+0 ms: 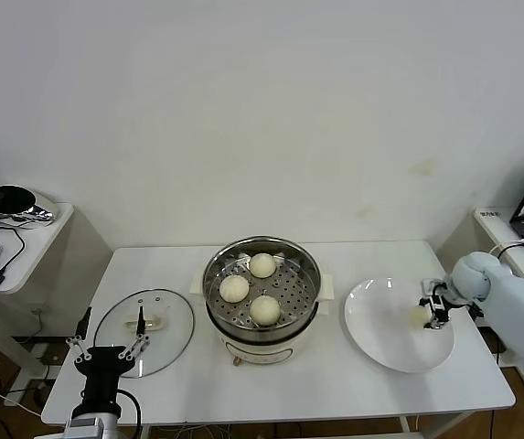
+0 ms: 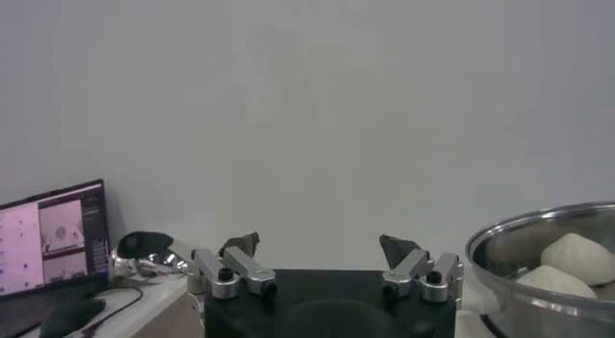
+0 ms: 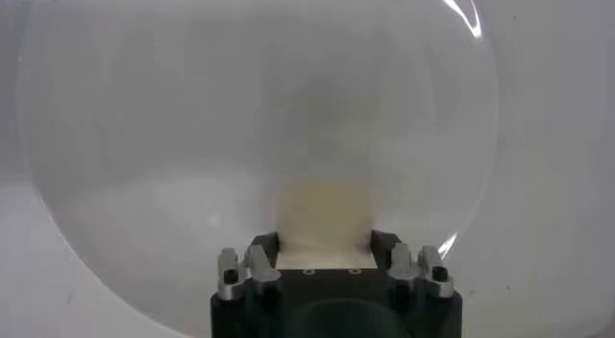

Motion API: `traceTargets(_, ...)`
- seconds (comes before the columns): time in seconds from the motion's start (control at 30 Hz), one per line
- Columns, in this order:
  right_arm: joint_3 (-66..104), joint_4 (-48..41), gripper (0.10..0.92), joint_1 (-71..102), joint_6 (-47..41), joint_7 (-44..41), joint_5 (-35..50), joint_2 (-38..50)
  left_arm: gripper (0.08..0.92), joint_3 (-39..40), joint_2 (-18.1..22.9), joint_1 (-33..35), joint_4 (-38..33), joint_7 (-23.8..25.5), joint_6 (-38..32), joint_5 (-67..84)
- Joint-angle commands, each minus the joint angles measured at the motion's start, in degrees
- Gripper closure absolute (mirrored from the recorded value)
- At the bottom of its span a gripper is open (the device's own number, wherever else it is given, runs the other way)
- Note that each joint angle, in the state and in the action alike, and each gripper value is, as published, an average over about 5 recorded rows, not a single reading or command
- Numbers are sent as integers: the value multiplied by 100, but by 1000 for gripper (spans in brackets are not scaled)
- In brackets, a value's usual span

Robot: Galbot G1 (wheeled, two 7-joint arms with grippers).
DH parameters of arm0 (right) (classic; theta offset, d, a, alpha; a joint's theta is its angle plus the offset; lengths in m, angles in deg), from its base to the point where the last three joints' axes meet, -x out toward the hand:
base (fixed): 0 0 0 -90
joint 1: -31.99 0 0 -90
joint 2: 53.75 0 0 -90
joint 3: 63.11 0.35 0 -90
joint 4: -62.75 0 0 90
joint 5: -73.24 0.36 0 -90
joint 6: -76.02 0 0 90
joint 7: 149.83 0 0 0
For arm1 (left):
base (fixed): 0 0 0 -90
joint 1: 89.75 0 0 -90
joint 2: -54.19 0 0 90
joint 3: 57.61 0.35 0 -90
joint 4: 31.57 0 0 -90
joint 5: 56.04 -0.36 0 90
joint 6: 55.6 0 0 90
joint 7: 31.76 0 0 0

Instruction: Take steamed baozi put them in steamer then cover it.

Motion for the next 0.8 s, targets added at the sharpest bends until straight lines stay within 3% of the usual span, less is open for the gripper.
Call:
traceTargets(0.03, -588, 542, 440, -748, -237, -141, 593, 303, 177, 17, 2, -6, -4, 3, 1, -5)
traceTargets(0.43, -2895, 2350, 426, -3604, -1301, -231, 2573, 905, 177, 57, -43, -6, -80, 6, 17, -7)
traceTargets(0.8, -4552, 3165, 416, -5585, -2516, 622, 4579, -298, 177, 72, -81, -44, -74, 16, 19, -12)
